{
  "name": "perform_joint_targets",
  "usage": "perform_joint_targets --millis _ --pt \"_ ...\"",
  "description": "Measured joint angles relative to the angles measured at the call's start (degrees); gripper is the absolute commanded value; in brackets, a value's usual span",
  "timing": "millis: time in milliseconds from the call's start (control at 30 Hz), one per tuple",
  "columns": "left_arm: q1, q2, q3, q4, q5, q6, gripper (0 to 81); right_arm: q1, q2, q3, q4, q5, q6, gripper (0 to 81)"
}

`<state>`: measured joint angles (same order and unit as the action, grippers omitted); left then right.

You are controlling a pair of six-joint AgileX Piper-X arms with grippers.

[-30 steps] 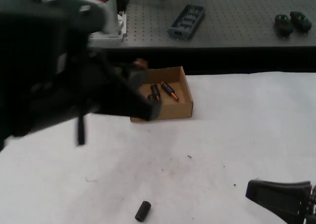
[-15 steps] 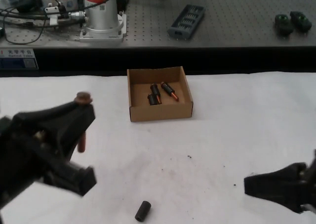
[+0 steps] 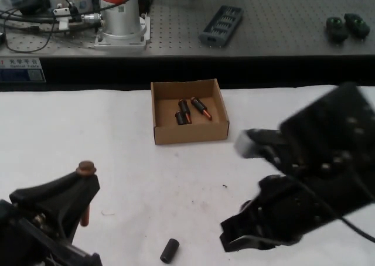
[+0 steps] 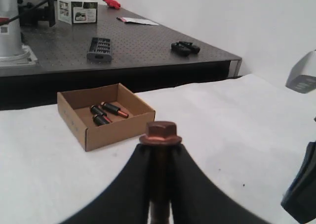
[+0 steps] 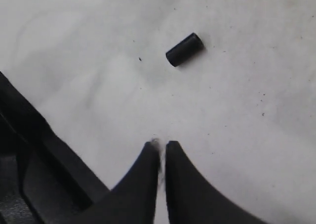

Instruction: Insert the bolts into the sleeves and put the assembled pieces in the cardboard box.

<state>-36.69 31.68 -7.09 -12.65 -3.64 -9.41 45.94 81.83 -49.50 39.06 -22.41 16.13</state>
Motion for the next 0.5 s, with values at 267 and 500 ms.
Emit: perform_joint_targets --millis 267,500 --pt "0.0 0.0 0.09 0.0 -1.67 2.34 0.6 0.67 3.94 -5.73 2.62 9.58 -25.14 22.9" --pt "0.0 0.0 0.09 0.0 -1.95 3.43 0.6 2.41 3.94 -7.76 0.47 12.78 -42.64 21.4"
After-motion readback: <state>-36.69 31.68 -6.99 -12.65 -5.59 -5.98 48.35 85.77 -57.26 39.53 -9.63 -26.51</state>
